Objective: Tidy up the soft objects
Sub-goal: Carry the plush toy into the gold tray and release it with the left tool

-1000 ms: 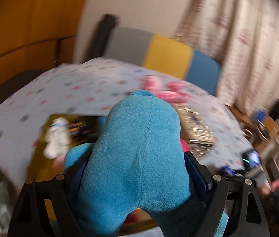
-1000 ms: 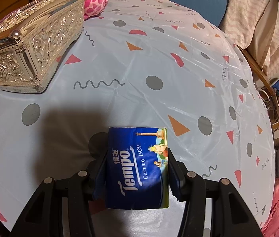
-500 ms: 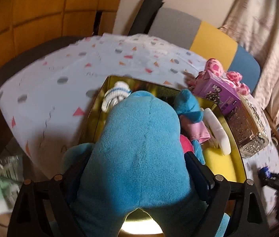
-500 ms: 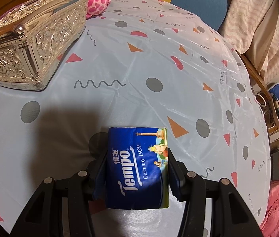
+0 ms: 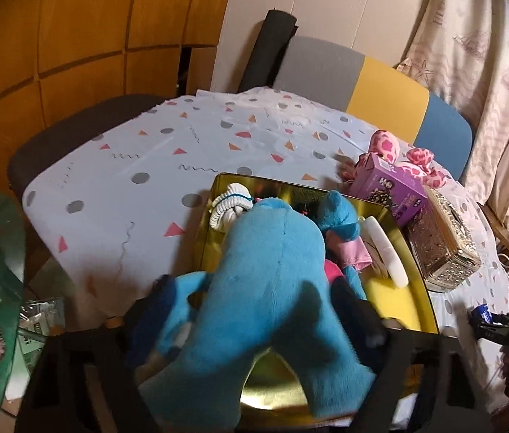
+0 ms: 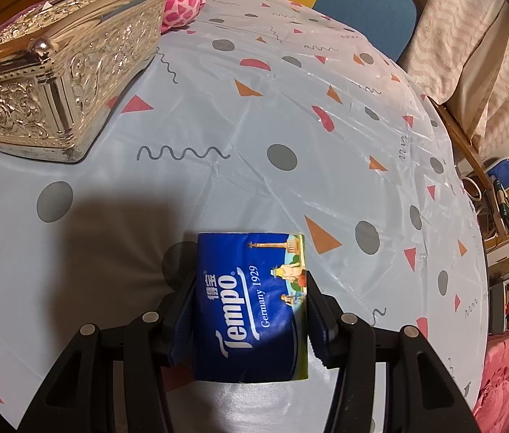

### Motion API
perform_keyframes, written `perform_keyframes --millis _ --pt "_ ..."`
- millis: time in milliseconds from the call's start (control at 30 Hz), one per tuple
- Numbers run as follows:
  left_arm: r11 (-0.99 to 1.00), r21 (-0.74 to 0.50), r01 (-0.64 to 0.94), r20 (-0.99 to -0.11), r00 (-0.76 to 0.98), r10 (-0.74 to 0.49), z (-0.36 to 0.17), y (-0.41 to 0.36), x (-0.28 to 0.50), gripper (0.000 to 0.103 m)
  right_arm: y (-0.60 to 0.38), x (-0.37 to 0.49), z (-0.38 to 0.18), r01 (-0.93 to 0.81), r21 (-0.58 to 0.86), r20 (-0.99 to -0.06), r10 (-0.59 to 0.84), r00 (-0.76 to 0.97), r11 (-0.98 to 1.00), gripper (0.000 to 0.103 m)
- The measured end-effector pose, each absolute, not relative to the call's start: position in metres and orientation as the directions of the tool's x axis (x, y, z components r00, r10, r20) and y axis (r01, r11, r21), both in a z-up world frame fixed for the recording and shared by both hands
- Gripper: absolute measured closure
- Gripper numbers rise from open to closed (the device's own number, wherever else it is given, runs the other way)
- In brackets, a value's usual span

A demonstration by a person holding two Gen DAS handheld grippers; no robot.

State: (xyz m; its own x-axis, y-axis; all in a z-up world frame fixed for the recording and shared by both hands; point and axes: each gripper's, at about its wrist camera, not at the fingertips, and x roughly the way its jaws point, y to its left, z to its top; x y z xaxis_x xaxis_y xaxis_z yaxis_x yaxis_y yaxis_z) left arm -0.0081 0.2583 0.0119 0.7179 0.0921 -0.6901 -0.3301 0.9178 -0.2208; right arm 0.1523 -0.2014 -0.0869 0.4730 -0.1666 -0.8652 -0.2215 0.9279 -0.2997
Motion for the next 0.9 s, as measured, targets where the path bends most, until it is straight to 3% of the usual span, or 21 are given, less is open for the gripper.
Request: perform_keyframes --millis 100,367,667,900 --pt "0.917 -0.212 -0.337 -0.703 0.704 0.096 0.013 0.257 -0.019 0.043 -0.200 0.151 -0.087 -0.224 -0.306 -0.863 -0.170 0.475 0.925 0.050" --pt "0.920 -0.236 -0.314 -0.718 0.694 0.053 -0.012 0.238 -0.010 0.041 -0.199 0.150 -0.086 -0.226 -0.316 -0.860 -0.178 0.478 0.922 0.050" --pt "0.890 -0.215 -0.402 -0.777 0.623 0.093 -0.042 0.248 -0.004 0.042 -0.199 0.150 -0.087 -0.227 -0.315 -0.861 -0.177 0.477 0.922 0.050" --pt "0.899 -0.180 -0.400 -0.767 0.630 0.126 -0.037 0.238 -0.009 0.038 -0.199 0.150 -0.087 -0.224 -0.314 -0.862 -0.179 0.474 0.922 0.050"
